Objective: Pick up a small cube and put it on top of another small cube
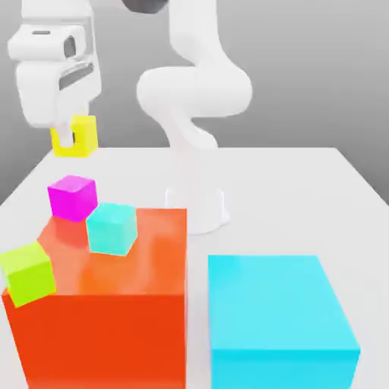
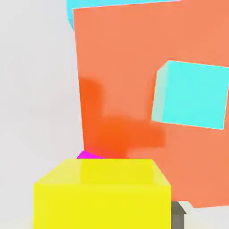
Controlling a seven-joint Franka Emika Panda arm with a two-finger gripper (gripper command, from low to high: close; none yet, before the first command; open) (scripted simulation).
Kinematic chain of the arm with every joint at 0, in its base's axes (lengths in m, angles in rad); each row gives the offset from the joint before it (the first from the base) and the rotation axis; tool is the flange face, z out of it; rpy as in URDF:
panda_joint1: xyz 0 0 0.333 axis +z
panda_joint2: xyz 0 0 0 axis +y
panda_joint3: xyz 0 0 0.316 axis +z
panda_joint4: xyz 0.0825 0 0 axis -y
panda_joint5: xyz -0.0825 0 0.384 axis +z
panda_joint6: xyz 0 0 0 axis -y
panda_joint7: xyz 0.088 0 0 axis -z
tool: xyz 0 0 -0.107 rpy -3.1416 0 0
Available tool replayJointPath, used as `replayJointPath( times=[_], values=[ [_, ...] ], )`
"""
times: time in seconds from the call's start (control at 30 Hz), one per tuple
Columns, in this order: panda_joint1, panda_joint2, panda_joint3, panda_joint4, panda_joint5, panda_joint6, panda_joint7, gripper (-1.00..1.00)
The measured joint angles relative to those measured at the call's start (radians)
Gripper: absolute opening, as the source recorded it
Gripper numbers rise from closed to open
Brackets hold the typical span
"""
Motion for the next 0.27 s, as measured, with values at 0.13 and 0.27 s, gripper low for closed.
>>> replayJointPath(
  times=[0.13, 0.27],
  values=[
    [-0.004, 0.027, -0.027, -0.048, -0.016, 0.075, -0.004, 1.0],
    [-0.005, 0.033, -0.033, -0.06, -0.019, 0.095, -0.005, 1.0]
  ],
)
